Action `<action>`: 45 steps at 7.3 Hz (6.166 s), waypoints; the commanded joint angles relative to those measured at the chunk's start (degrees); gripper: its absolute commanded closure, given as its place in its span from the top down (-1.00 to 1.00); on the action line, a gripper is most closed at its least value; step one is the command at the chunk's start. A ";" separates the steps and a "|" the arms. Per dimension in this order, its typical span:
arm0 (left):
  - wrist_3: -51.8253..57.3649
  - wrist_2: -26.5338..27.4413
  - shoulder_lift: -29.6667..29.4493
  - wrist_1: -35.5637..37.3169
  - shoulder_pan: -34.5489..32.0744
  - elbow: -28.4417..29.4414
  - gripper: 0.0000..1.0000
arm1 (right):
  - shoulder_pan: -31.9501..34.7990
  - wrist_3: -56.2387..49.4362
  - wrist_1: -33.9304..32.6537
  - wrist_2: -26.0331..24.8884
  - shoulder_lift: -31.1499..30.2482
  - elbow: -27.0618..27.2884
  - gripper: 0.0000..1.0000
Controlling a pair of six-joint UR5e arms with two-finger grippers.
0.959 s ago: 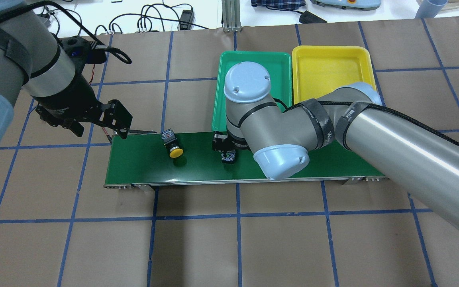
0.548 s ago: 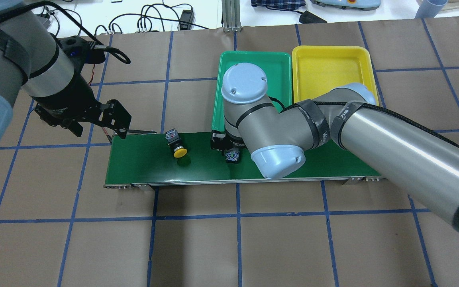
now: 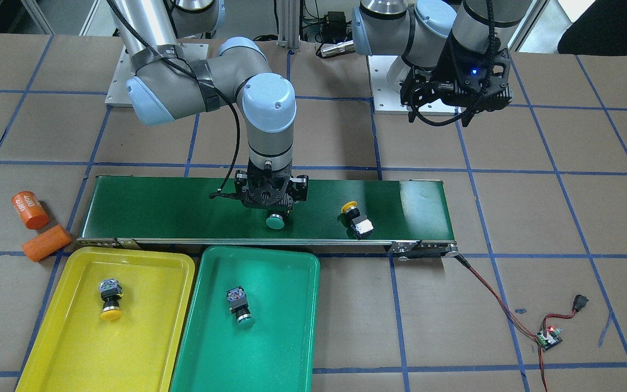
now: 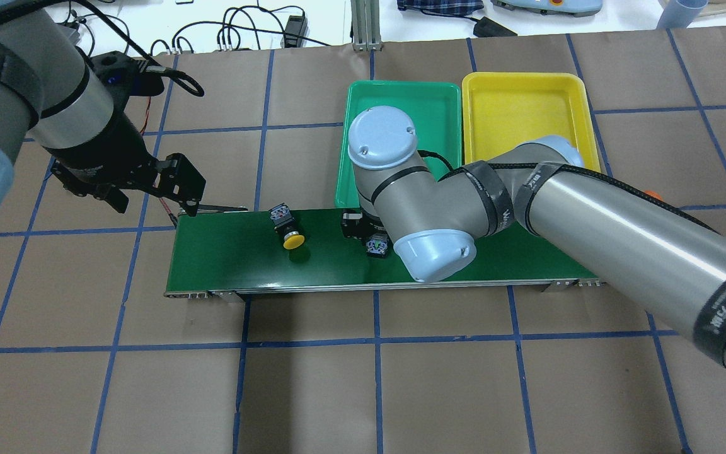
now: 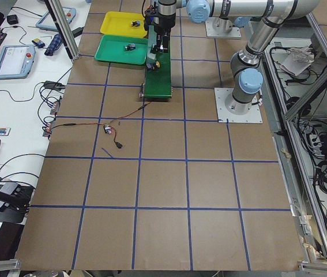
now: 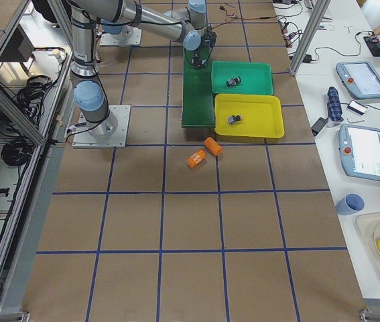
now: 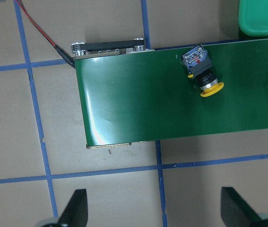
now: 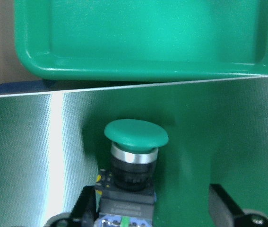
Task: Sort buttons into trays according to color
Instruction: 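Carry the green-capped button into the green tray and release it, then move the right gripper to the belt and grasp the yellow-capped button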
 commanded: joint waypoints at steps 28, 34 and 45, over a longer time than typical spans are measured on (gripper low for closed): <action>0.17 -0.01 -0.03 0.67 0.09 -1.05 1.00 | -7.85 -11.87 14.96 3.50 -0.90 -13.27 1.00; 0.17 -0.10 -0.21 0.68 0.09 -1.14 1.00 | -0.18 -5.31 12.44 2.71 3.30 -13.36 0.92; 0.17 -0.10 -0.21 0.76 0.09 -1.05 1.00 | 0.97 -18.42 11.08 -5.82 7.72 -12.57 -0.44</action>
